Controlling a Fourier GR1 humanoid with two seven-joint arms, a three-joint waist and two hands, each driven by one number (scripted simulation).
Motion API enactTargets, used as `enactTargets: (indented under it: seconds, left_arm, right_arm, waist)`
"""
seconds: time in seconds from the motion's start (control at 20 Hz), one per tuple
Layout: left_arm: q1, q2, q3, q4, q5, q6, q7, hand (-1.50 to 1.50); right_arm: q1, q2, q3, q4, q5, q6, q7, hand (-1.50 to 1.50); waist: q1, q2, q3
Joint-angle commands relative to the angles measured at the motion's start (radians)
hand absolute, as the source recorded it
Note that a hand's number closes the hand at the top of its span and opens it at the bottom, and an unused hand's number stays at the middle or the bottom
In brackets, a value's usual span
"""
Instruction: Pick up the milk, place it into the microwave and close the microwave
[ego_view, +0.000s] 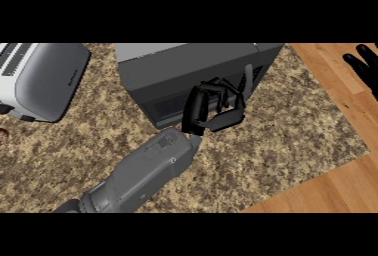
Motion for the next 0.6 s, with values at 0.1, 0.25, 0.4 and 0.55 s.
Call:
enactTargets:
  seconds: [0.1,0.25,0.4,0.55]
  left_arm:
    - [-0.068,0.0,0.039,0.084,0.039,-0.011,-0.016,1.5]
    - [-0.062,0.0,0.032,0.093,0.046,-0.019,-0.039,1.5]
    - [-0.071,0.0,0.037,0.096,0.062,-0.015,-0.05,1.5]
    - [-0.076,0.0,0.026,0.099,0.068,-0.012,-0.067,1.5]
  right_arm:
    - [-0.018,-0.018,-0.012,0.001,-0.034,0.001,0.018,-1.5]
    - [-0.022,-0.025,-0.013,0.007,-0.053,0.005,0.029,-1.5]
    - [-0.015,-0.029,-0.009,0.006,-0.059,0.013,0.036,-1.5]
    - [-0.034,-0.047,-0.013,0.001,-0.067,0.021,0.043,-1.5]
  waist:
    - [-0.014,0.012,-0.001]
    - [-0.007,0.015,-0.001]
    - [-0.015,0.016,0.0]
    - [-0.017,0.016,-0.001]
